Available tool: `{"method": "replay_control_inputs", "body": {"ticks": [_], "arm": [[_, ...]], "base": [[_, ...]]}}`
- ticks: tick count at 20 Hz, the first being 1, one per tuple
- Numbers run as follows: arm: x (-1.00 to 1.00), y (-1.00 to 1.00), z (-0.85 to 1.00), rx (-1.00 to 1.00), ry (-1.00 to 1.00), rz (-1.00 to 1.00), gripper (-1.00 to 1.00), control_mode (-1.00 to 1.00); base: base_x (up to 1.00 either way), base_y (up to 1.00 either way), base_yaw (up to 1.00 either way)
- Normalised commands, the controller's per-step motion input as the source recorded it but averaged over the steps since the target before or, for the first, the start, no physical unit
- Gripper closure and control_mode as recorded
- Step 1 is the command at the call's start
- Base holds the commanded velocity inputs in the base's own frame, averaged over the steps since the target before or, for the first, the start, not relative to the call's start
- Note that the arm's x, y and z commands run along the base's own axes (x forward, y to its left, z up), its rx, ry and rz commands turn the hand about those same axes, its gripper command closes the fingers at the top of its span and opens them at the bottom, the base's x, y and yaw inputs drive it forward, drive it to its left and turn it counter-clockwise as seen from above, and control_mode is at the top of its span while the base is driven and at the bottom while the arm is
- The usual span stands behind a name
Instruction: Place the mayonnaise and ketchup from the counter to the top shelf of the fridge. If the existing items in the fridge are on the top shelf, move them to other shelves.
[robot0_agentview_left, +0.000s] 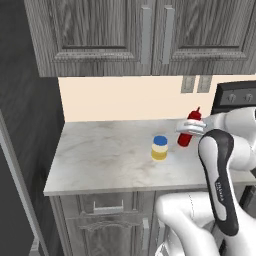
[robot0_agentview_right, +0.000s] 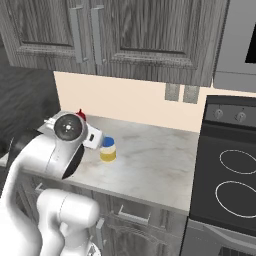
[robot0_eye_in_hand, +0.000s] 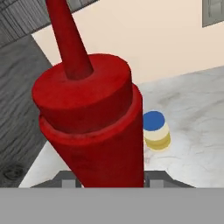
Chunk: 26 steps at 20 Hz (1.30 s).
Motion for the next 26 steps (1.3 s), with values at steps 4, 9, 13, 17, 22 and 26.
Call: {"method": "replay_control_inputs", "body": {"ticks": [4,9,13,17,22,26], "arm": [[-0.88,0.03,0.93,-0.15,-0.01,0.08,1.0,-1.0],[-0.72,0.1,0.43,-0.1,-0.04,0.24,1.0,-1.0],[-0.52,0.1,0.0,0.0,-0.09,0.16,1.0,-1.0],[0.0,0.0,0.0,0.0,0.0,0.0,1.0,1.0],[0.0,0.0,0.0,0.0,0.0,0.0,1.0,1.0],[0.0,0.0,0.0,0.0,0.0,0.0,1.0,1.0]], "base": [[0.0,0.0,0.0],[0.0,0.0,0.0],[0.0,0.0,0.0],[-0.93,0.03,0.49],[-0.34,0.0,0.99],[-0.19,0.0,1.0]]}}
